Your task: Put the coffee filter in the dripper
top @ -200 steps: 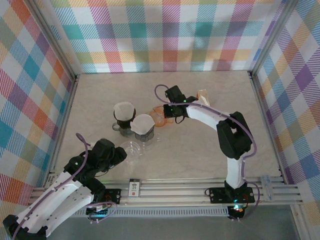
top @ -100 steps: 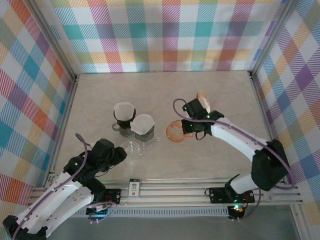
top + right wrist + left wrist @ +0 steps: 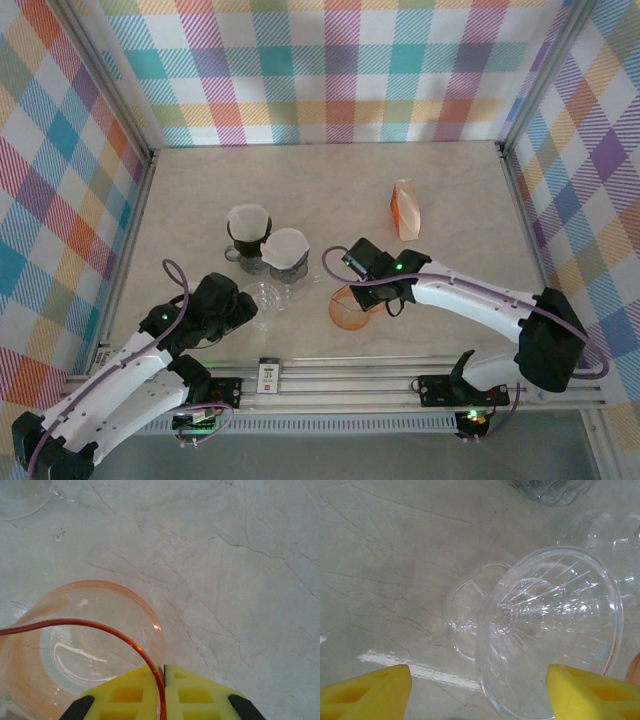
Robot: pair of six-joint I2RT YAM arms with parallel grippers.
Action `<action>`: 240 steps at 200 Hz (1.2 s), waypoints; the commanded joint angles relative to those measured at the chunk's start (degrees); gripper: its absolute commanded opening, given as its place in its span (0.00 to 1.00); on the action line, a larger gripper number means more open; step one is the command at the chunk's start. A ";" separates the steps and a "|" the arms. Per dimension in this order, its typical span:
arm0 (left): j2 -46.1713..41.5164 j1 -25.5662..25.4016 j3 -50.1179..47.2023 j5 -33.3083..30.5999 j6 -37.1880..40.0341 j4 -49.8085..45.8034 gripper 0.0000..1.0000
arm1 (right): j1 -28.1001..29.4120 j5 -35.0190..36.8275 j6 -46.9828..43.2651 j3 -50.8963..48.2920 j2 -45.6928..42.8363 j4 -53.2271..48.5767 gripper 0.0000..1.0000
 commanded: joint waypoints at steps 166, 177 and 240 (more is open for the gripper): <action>11.60 4.18 0.73 0.69 2.29 7.40 0.36 | 6.53 -2.92 3.40 1.72 3.71 8.15 0.42; 11.75 4.23 0.83 0.65 2.37 7.25 0.33 | 6.49 -3.26 3.88 1.30 3.01 8.29 0.45; 10.10 4.24 2.39 1.45 3.43 4.45 0.12 | 4.30 -1.68 5.91 -0.54 -4.36 7.43 0.57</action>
